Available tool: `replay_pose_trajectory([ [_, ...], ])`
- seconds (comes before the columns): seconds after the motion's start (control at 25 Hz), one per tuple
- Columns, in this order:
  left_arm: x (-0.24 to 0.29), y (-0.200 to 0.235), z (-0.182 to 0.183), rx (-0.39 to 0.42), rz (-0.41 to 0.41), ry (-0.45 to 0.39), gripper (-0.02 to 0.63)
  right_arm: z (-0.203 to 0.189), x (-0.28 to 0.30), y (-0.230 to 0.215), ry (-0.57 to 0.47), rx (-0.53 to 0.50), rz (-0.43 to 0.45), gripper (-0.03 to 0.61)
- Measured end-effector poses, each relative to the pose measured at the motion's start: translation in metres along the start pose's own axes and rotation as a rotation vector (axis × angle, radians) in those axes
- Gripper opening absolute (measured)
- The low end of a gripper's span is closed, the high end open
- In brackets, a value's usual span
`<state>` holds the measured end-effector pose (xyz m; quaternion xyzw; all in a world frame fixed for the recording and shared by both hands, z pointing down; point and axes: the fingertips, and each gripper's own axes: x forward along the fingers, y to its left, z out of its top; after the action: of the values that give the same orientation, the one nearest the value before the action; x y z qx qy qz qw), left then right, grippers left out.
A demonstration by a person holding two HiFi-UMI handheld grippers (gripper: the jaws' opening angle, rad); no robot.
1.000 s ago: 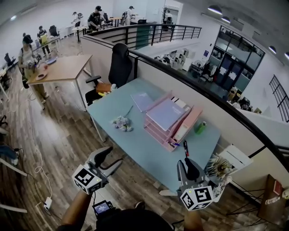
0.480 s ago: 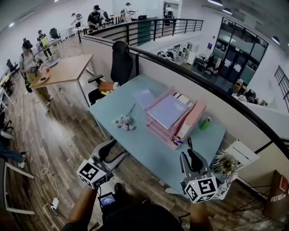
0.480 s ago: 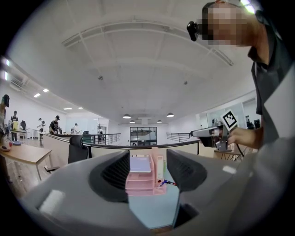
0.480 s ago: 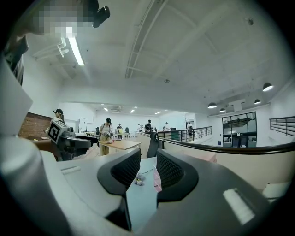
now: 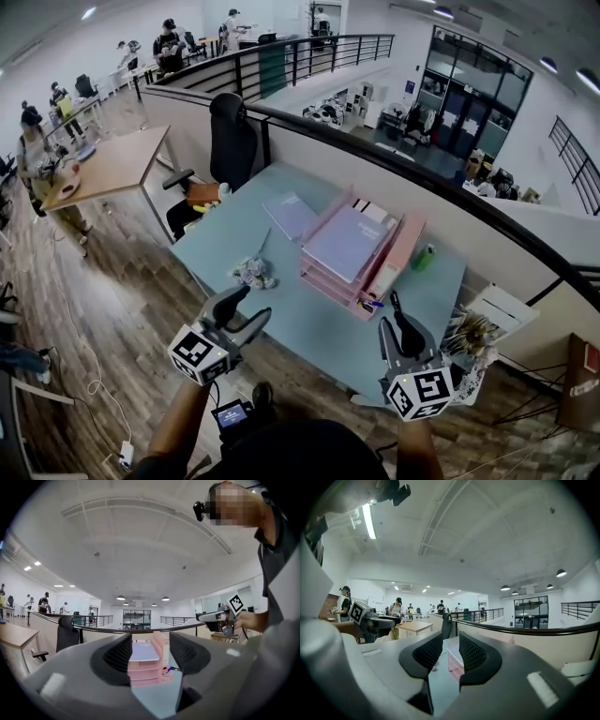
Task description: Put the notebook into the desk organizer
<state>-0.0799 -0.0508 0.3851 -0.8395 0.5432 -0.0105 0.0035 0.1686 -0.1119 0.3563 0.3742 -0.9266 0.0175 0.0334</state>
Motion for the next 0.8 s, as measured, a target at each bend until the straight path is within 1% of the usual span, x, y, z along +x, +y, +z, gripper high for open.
replay_pose_trajectory([
  [0.12,0.009,0.024,-0.001,-0.008,-0.042,0.001,0.268,0.000,0.019,0.006,0.013,0.000,-0.043,0.092],
  [0.28,0.021,0.054,0.005,-0.036,-0.104,-0.029,0.268,0.002,0.044,0.013,0.023,0.003,-0.099,0.092],
  [0.4,0.027,0.074,-0.002,-0.022,-0.140,-0.014,0.268,0.002,0.059,0.019,0.039,0.004,-0.134,0.092],
  [0.52,0.035,0.095,-0.007,-0.045,-0.167,-0.005,0.268,0.004,0.074,0.025,0.043,0.002,-0.171,0.092],
  [0.64,0.043,0.110,-0.011,-0.059,-0.198,-0.009,0.268,0.002,0.085,0.029,0.056,0.001,-0.205,0.092],
  [0.8,0.051,0.122,-0.006,-0.071,-0.242,-0.029,0.268,0.002,0.097,0.033,0.072,0.004,-0.246,0.092],
])
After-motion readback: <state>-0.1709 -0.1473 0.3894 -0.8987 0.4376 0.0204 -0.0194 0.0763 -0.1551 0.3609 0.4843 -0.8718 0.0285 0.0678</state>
